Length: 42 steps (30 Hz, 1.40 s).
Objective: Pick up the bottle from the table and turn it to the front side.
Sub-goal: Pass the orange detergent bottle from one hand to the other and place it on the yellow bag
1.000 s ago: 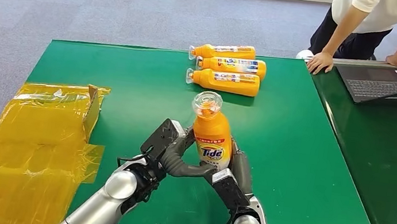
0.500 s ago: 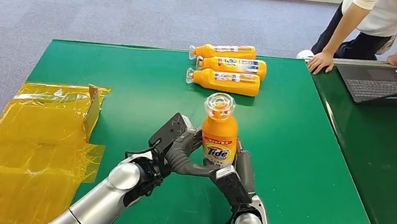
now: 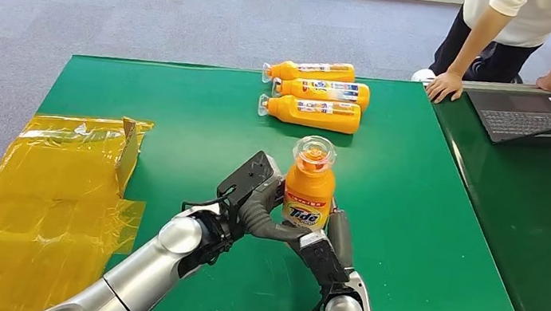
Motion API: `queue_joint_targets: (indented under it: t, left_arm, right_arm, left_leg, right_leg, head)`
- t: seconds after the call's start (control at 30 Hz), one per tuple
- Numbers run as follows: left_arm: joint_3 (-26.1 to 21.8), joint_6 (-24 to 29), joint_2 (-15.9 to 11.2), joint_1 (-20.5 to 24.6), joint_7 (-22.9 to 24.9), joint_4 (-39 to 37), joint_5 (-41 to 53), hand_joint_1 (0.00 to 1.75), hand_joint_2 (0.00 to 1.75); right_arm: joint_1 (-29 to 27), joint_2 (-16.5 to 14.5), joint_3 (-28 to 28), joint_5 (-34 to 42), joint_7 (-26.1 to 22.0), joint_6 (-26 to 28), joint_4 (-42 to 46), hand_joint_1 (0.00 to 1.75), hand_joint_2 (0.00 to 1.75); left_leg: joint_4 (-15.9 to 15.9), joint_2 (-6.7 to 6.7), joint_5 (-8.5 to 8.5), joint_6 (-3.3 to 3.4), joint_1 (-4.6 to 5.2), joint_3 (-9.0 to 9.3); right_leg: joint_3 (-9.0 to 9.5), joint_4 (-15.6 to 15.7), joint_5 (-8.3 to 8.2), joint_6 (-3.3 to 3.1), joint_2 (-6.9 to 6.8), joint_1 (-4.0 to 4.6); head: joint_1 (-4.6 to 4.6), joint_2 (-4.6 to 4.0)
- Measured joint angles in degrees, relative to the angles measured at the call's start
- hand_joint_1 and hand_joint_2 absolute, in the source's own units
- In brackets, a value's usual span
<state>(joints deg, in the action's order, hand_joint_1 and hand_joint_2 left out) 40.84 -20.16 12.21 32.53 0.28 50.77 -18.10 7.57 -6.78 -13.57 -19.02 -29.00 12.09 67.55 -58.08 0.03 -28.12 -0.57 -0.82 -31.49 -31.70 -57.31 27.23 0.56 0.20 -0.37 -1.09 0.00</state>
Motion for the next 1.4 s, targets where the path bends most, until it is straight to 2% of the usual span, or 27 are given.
queue_joint_targets:
  t: [0.47, 0.6, 0.87, 1.17, 1.4]
  left_arm:
    - [0.87, -0.39, 0.18, 0.98, 0.27, -1.11, -1.95, 0.00, 1.75]
    - [0.95, -0.86, 0.86, 2.18, 0.85, -2.49, -5.98, 0.00, 1.75]
    - [1.46, 1.08, 2.84, 6.23, 0.41, -6.03, -8.44, 0.00, 1.75]
    - [9.84, 9.60, 3.44, 12.85, -0.44, -10.17, -23.94, 0.00, 1.75]
    - [12.50, 10.54, 3.44, 14.52, -0.91, -11.77, -25.87, 0.00, 1.75]
  right_arm:
    - [0.06, -0.04, 0.10, -0.01, 0.01, -0.14, -0.32, 1.75, 1.75]
    - [0.38, -0.16, 0.12, -0.10, 0.19, -0.45, -0.45, 1.75, 1.75]
    - [3.31, -0.36, 0.29, -0.28, 1.36, -0.85, -0.79, 1.75, 1.75]
    - [8.02, -1.25, 0.56, -0.02, 1.07, -2.11, -4.33, 1.75, 1.75]
    - [9.09, -1.67, 0.56, 0.16, 0.81, -2.21, -6.26, 1.75, 1.75]
  left_leg:
    - [0.00, 0.00, 0.02, 0.02, 0.02, -0.01]
    - [0.00, 0.00, 0.03, 0.02, 0.03, -0.01]
    - [-0.02, 0.01, 0.11, 0.02, 0.05, -0.03]
    - [-0.02, 0.01, 0.22, -0.02, 0.06, -0.08]
    - [-0.02, 0.00, 0.24, -0.04, 0.07, -0.12]
  right_leg:
    - [0.00, -0.01, -0.01, 0.00, -0.01, -0.02]
    - [-0.01, -0.02, -0.01, 0.00, -0.01, -0.03]
    - [-0.06, -0.02, -0.10, 0.01, 0.01, -0.05]
    - [-0.15, -0.07, -0.20, -0.01, 0.02, -0.06]
    - [-0.17, -0.09, -0.21, -0.02, 0.01, -0.06]
  head:
    - [0.00, 0.00]
    - [0.00, 0.00]
    - [0.01, 0.00]
    - [0.01, 0.00]
    - [0.01, 0.00]
